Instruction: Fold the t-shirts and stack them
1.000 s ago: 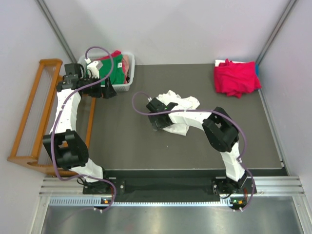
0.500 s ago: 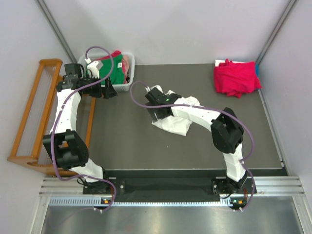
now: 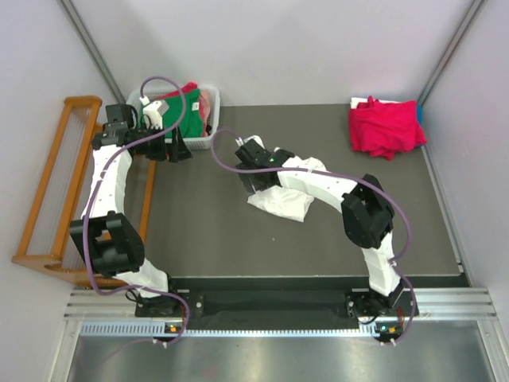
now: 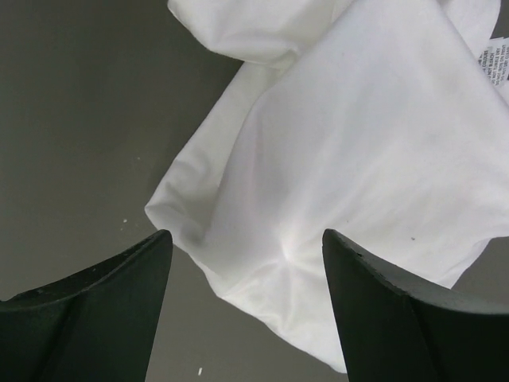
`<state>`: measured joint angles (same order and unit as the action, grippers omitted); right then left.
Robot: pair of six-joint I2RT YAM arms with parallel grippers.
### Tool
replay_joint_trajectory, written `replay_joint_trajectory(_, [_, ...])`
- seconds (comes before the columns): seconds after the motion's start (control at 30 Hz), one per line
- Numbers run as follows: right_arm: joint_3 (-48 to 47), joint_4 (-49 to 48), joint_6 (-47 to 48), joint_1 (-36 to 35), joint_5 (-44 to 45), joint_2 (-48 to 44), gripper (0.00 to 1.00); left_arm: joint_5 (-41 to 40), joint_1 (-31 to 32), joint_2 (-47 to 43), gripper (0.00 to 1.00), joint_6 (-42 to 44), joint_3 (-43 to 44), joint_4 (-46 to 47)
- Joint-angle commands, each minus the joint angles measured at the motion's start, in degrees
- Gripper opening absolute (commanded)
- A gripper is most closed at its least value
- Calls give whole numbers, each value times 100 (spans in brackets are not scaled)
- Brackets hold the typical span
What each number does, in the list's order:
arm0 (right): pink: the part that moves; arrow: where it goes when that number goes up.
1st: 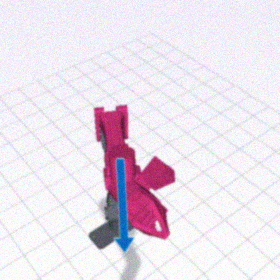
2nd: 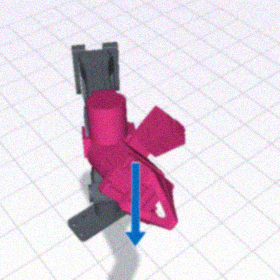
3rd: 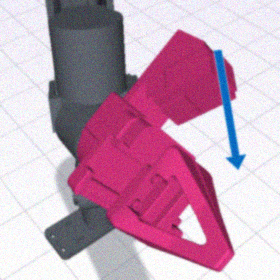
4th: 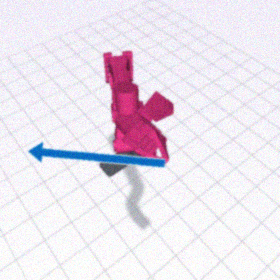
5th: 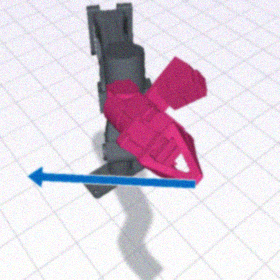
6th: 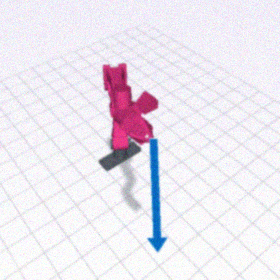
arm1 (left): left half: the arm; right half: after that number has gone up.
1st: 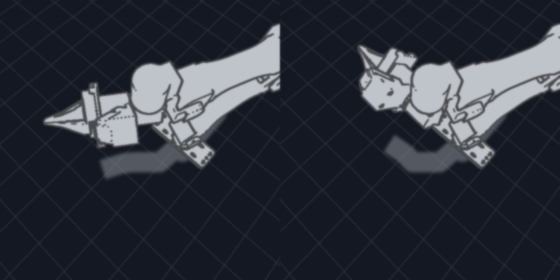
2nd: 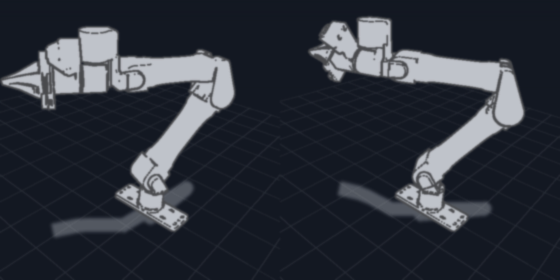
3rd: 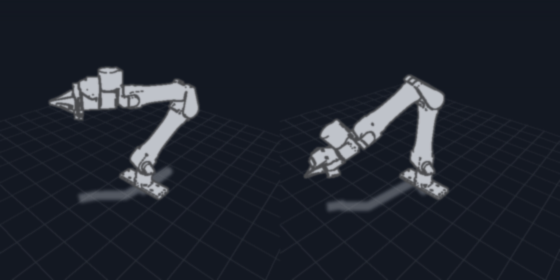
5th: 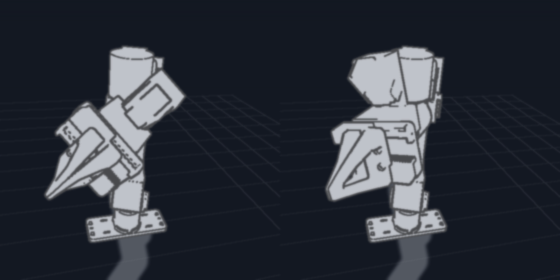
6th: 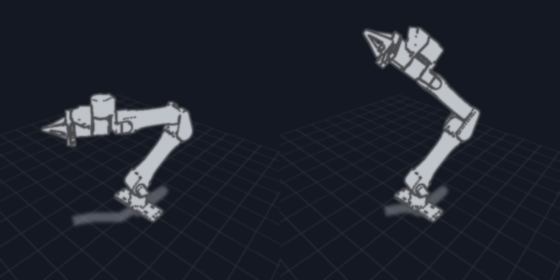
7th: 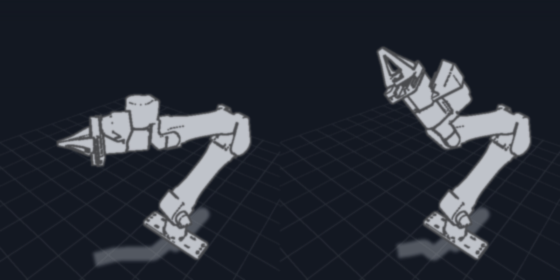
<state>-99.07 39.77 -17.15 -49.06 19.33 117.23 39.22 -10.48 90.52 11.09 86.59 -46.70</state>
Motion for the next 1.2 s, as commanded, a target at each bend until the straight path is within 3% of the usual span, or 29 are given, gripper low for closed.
replay_joint_trajectory(0.0, [-253, -83, -25, 72, -43, 186, 76, 200, -33, -34, 98, 130, 86, -15])
replay_joint_trajectory(0.23, [-394, -66, -52, 63, -140, 362, 67, 349, -24, -17, 98, 86, 52, -6])
replay_joint_trajectory(0.43, [-447, -66, -70, 28, -219, 432, 66, 411, -15, -17, 98, 191, -28, -85])
replay_joint_trajectory(0.83, [572, -444, -386, -253, -580, 309, 66, 490, -24, 9, 98, 183, 139, -138])
replay_joint_trajectory(1.17, [-489, 285, 149, -183, 114, -209, 76, 551, 20, 1, 98, 121, 157, -147])
